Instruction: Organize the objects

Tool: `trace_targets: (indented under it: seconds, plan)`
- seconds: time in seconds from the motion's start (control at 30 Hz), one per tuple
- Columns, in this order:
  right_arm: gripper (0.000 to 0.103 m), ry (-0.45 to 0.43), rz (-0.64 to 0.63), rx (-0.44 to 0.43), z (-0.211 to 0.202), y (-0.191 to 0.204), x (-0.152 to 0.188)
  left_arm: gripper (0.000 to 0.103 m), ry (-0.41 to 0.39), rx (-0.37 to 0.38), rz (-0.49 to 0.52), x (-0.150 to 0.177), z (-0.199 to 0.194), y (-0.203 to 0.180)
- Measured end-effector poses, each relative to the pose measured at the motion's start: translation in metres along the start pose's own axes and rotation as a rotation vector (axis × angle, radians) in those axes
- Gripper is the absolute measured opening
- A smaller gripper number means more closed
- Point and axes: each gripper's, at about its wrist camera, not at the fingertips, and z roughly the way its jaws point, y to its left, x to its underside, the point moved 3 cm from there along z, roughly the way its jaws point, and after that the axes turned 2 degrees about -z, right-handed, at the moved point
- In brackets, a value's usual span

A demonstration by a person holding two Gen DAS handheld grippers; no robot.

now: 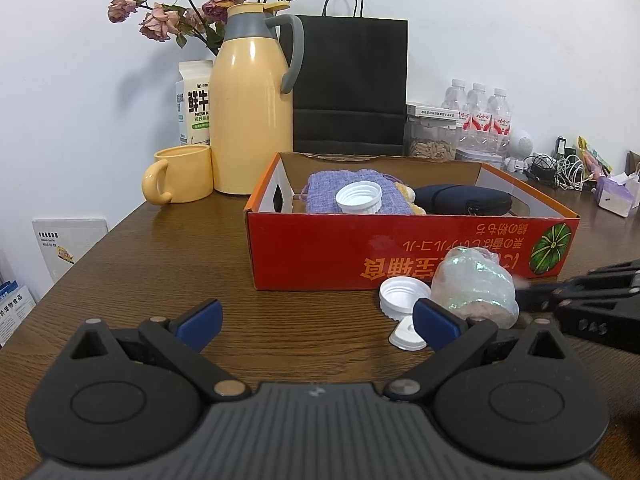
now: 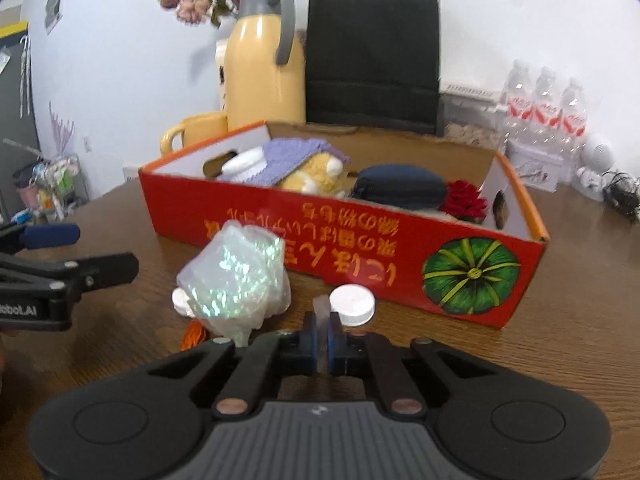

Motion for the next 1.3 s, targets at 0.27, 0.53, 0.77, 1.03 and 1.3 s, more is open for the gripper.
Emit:
trace_targets:
  seconds: [0.27, 0.53, 0.77, 1.03, 1.3]
  plan:
    - [0.003, -0.149, 0.002, 0.080, -0.034, -0.001, 0.003, 0.103, -0.038, 0.031, 0.004, -0.002, -0.007, -0.004]
    - [0.003, -0.225, -0.011, 0.125, -0.047, -0.001, 0.002, 0.103, -0.016, 0.141, 0.049, -0.011, -0.002, -0.048]
    - [0.003, -0.269, 0.030, 0.128, -0.057, -0.012, 0.003, 0.103, 0.039, 0.159, 0.094, -0.013, 0.022, -0.081]
    - [0.004, -0.287, 0.049, 0.109, -0.061, -0.015, 0.004, 0.062, 0.075, 0.187, 0.110, -0.008, 0.033, -0.092]
    - [0.003, -0.290, 0.046, 0.098, -0.062, -0.014, 0.004, 0.040, 0.055, 0.206, 0.078, -0.010, 0.029, -0.087]
